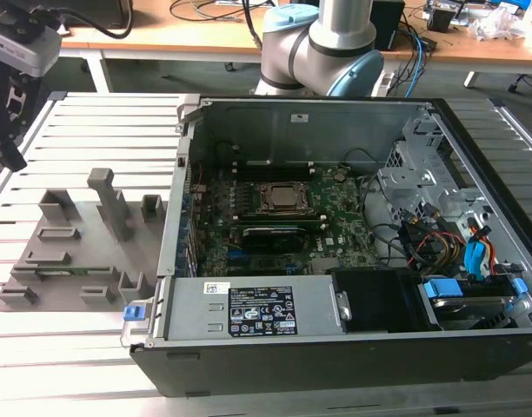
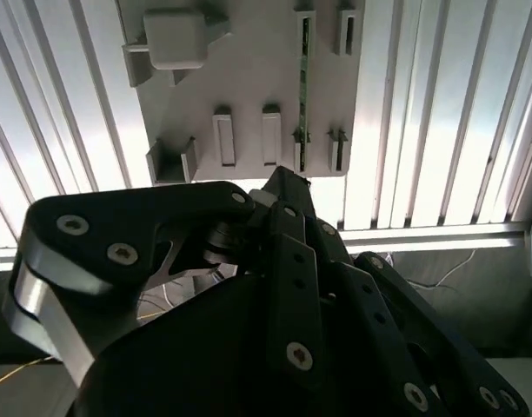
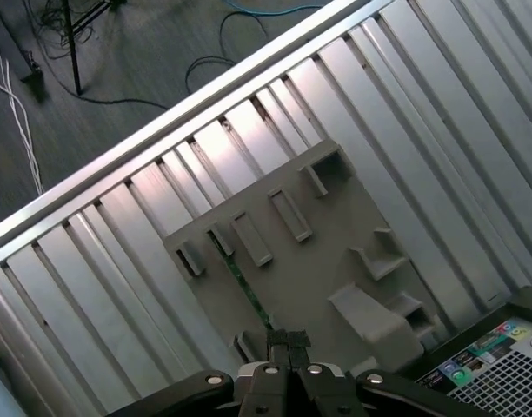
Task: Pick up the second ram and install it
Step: 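Pick up the second ram and move it above second insertion slot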
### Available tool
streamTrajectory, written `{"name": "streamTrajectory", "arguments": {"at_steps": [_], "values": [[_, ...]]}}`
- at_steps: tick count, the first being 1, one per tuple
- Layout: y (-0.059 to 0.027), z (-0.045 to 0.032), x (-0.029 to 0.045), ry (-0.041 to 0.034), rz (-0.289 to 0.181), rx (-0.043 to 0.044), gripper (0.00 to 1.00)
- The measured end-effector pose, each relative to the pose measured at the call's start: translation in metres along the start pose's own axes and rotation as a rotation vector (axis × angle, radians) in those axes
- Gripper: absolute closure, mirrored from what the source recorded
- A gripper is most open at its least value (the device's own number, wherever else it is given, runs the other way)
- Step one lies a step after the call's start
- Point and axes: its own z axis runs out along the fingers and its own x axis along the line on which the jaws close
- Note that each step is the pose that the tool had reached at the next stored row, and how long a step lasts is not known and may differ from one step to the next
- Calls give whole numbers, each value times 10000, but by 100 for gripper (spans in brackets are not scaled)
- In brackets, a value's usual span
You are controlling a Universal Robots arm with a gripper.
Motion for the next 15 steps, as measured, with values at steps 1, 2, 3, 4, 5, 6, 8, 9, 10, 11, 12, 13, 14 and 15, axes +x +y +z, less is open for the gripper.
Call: {"name": "streamTrajectory", "arguments": {"at_steps": [1,2,3,4,5,6,8,9,10,11,12,13,14,15], "values": [[0,0,0,2,-222,1,89],[0,0,0,4,-336,2,89],[0,0,0,4,-426,4,89],[0,0,0,5,-534,5,89],[0,0,0,6,-615,5,89],[0,0,0,8,-748,6,89],[0,0,0,9,-980,9,89],[0,0,0,12,-1185,10,89],[0,0,0,13,-1362,12,89],[0,0,0,16,-1601,13,89],[0,0,0,18,-1794,15,89],[0,0,0,19,-1915,16,89],[0,0,0,20,-2034,17,89],[0,0,0,22,-2236,19,89]]}}
